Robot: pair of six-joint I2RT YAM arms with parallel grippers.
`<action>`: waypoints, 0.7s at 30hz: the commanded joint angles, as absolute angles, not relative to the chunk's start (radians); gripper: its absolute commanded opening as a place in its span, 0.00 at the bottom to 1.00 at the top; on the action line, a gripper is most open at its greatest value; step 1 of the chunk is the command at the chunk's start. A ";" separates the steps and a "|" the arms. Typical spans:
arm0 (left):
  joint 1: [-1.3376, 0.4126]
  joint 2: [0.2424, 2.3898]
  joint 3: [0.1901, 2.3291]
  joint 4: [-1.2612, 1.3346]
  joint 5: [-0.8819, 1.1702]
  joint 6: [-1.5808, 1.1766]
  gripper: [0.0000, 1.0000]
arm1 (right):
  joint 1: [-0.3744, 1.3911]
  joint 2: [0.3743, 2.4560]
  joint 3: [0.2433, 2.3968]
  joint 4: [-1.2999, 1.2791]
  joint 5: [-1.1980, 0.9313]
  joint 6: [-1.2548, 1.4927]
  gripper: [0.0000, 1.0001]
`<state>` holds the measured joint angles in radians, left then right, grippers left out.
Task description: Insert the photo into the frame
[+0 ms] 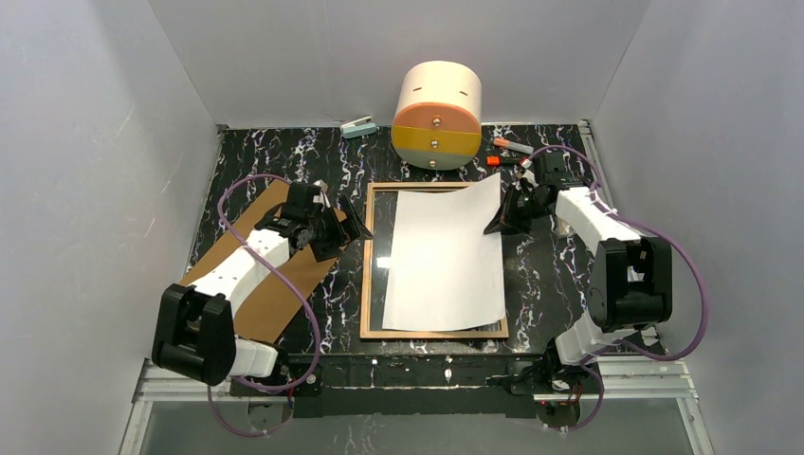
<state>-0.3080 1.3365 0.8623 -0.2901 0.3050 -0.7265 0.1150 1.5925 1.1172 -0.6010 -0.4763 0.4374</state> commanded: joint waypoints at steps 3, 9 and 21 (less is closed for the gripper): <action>-0.329 1.383 0.861 -0.259 0.252 -0.730 0.90 | 0.114 1.625 1.137 -0.548 -0.513 0.429 0.01; -0.354 1.433 0.856 -0.241 0.221 -0.703 0.87 | 0.138 1.654 1.143 -0.509 -0.559 0.429 0.02; -0.368 1.452 0.831 -0.161 0.181 -0.720 0.87 | 0.202 1.722 1.170 -0.457 -0.584 0.454 0.04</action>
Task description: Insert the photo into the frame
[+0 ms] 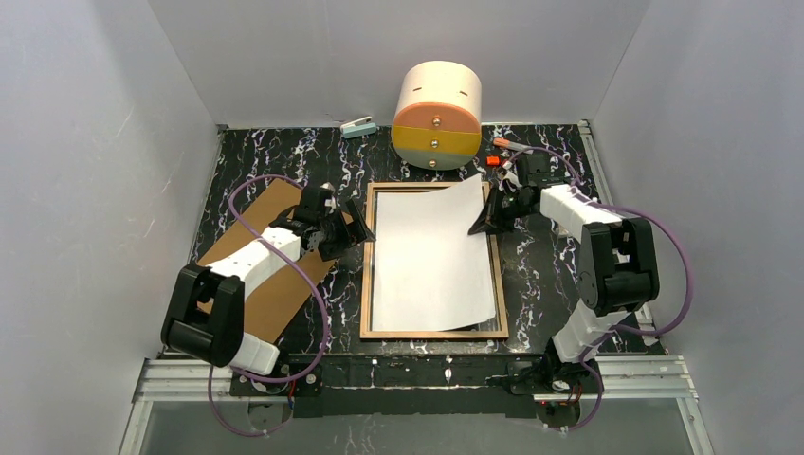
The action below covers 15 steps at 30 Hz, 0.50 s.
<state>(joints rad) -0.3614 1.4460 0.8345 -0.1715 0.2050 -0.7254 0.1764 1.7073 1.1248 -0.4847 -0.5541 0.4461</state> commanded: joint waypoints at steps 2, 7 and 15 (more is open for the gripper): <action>-0.369 1.457 0.831 -0.159 0.182 -0.725 0.86 | 0.211 1.727 1.170 -0.450 -0.581 0.455 0.05; -0.373 1.455 0.831 -0.166 0.185 -0.722 0.87 | 0.221 1.726 1.168 -0.438 -0.573 0.460 0.06; -0.374 1.456 0.825 -0.174 0.202 -0.717 0.87 | 0.223 1.703 1.140 -0.429 -0.547 0.460 0.19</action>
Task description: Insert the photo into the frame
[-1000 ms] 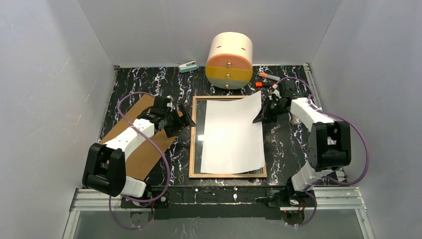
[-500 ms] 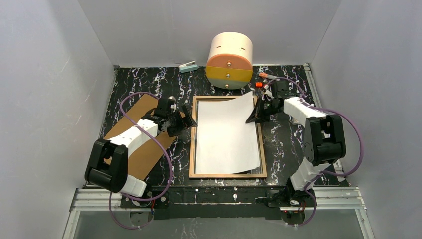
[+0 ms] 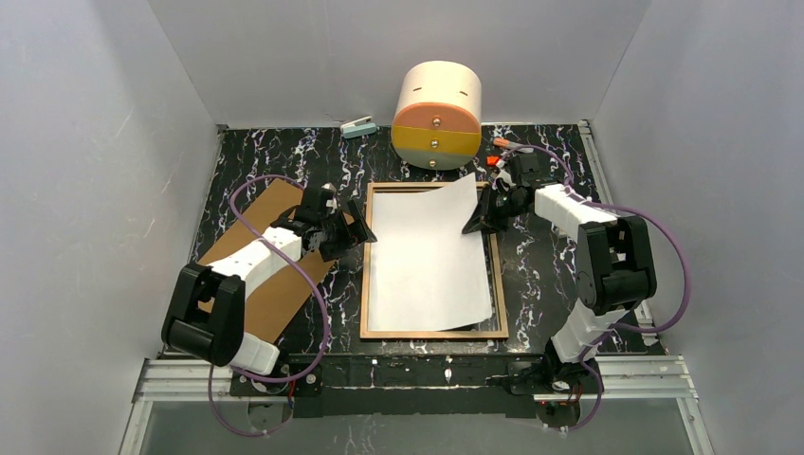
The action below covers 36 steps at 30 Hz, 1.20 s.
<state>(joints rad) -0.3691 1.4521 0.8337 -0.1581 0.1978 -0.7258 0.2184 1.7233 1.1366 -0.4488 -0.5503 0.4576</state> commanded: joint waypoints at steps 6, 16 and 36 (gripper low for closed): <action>-0.377 1.459 0.825 -0.175 0.199 -0.719 0.87 | 0.223 1.703 1.141 -0.431 -0.521 0.456 0.26; -0.379 1.486 0.839 -0.177 0.186 -0.716 0.86 | 0.223 1.668 1.083 -0.361 -0.451 0.500 0.05; -0.379 1.503 0.846 -0.181 0.195 -0.710 0.86 | 0.227 1.683 1.052 -0.292 -0.500 0.486 0.06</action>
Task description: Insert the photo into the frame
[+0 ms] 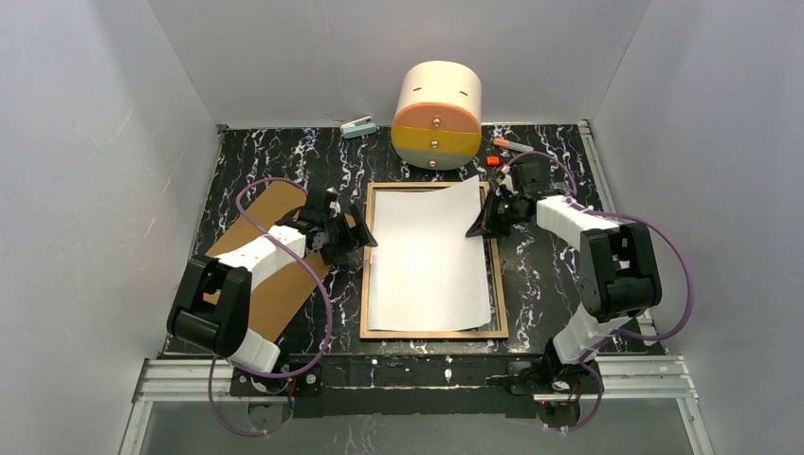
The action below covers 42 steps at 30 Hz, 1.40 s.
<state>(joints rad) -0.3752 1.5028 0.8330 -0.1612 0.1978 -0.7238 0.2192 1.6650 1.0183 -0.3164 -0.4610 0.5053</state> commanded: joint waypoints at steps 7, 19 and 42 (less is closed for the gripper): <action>-0.379 1.493 0.849 -0.203 0.178 -0.696 0.86 | 0.229 1.677 1.066 -0.304 -0.498 0.477 0.25; -0.379 1.432 0.964 -0.376 -0.059 -0.620 0.88 | 0.227 1.495 1.072 -0.449 -0.092 0.505 0.55; -0.280 1.368 0.910 -0.405 -0.404 -0.737 0.88 | 0.837 1.687 1.132 0.047 -0.305 0.896 0.47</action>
<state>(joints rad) -0.3145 1.4315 0.9463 -0.3744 -0.3164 -0.6991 0.7521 1.5753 1.0187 -0.0906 -0.2630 0.8040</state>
